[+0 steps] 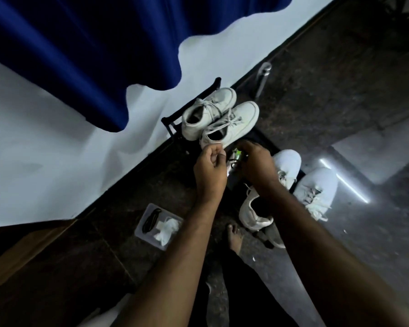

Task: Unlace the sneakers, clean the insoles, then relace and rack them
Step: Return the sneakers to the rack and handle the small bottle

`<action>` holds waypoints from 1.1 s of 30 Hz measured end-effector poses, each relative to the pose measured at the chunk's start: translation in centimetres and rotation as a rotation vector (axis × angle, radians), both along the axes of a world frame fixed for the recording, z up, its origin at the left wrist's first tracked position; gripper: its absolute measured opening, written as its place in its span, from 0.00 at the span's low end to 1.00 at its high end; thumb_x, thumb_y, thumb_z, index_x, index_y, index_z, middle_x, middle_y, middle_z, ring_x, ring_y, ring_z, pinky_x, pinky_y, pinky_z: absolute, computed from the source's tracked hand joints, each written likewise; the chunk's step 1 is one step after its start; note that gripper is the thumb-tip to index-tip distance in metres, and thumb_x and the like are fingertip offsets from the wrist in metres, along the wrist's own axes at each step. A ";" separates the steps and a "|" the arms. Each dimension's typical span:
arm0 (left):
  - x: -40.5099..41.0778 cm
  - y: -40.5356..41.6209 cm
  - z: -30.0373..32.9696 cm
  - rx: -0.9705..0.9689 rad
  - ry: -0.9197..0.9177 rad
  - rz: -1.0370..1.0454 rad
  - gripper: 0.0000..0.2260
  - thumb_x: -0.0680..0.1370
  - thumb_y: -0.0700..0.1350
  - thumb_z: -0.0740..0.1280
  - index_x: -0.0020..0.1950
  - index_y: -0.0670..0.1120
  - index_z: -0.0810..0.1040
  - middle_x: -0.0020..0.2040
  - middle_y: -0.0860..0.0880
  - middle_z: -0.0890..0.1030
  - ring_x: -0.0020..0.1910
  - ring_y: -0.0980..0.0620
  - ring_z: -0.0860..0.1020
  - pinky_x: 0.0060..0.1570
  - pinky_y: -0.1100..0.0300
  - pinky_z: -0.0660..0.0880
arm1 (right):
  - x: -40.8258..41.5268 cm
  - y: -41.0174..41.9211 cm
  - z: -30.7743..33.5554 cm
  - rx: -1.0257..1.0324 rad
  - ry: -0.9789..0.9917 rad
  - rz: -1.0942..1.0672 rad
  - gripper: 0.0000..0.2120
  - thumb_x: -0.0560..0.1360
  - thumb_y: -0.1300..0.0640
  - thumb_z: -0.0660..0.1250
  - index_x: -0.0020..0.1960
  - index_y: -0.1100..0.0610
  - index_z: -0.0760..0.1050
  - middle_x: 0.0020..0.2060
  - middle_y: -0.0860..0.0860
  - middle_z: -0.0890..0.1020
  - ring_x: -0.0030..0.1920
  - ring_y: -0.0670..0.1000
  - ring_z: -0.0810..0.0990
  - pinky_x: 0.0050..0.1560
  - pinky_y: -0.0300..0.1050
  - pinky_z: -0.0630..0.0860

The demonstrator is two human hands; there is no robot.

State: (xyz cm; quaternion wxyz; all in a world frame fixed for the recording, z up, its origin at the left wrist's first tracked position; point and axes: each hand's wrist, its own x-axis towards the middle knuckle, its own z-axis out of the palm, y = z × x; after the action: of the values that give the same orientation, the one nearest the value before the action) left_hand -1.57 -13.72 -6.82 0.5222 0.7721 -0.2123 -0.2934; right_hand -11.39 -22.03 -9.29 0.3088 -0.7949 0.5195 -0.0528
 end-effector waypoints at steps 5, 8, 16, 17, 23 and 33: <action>-1.8 -1.1 -5.0 0.116 0.071 -0.015 0.09 0.80 0.37 0.67 0.59 0.40 0.81 0.54 0.45 0.84 0.52 0.55 0.81 0.52 0.69 0.77 | -1.2 -2.6 -5.5 0.062 0.223 0.290 0.20 0.76 0.53 0.68 0.66 0.54 0.72 0.57 0.58 0.76 0.56 0.62 0.78 0.51 0.53 0.77; -2.5 -1.6 -7.8 0.164 0.109 -0.034 0.09 0.80 0.37 0.67 0.59 0.41 0.81 0.54 0.45 0.84 0.53 0.53 0.82 0.55 0.61 0.78 | -0.8 -3.4 -7.8 0.004 0.364 0.376 0.19 0.79 0.52 0.61 0.69 0.56 0.67 0.59 0.58 0.74 0.60 0.62 0.76 0.49 0.55 0.75; -3.7 -2.9 -9.1 0.191 0.165 -0.055 0.09 0.80 0.36 0.66 0.60 0.41 0.80 0.55 0.44 0.84 0.54 0.52 0.82 0.55 0.64 0.77 | -1.9 -4.8 -8.4 -0.157 0.367 0.332 0.11 0.79 0.54 0.62 0.59 0.54 0.76 0.52 0.55 0.78 0.56 0.59 0.77 0.40 0.50 0.74; -3.9 -3.1 -8.7 0.194 0.162 -0.065 0.09 0.80 0.36 0.66 0.59 0.41 0.81 0.54 0.45 0.84 0.53 0.53 0.82 0.54 0.66 0.77 | -2.3 -4.9 -7.8 -0.171 0.336 0.313 0.10 0.79 0.53 0.63 0.57 0.54 0.78 0.50 0.54 0.78 0.56 0.58 0.77 0.38 0.49 0.73; -5.2 -4.2 -4.5 0.227 0.148 -0.127 0.13 0.77 0.36 0.69 0.61 0.42 0.80 0.54 0.46 0.85 0.53 0.51 0.83 0.56 0.57 0.79 | -3.7 -5.1 -3.4 -0.192 0.238 0.208 0.07 0.75 0.53 0.66 0.48 0.53 0.82 0.46 0.51 0.79 0.52 0.55 0.77 0.35 0.45 0.70; -6.1 -2.5 8.5 -0.029 0.070 -0.220 0.07 0.75 0.39 0.70 0.51 0.39 0.80 0.48 0.40 0.84 0.43 0.56 0.80 0.48 0.61 0.76 | -4.2 -2.1 15.0 0.569 -1.062 -0.240 0.08 0.79 0.58 0.60 0.43 0.52 0.75 0.39 0.58 0.80 0.40 0.52 0.78 0.41 0.46 0.75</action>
State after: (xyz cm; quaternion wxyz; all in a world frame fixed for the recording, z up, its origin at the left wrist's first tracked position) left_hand -7.67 -16.23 1.72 0.5052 0.7258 -0.2813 -0.3726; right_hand -15.54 -24.12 5.73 0.7175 -0.4825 0.3743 -0.3352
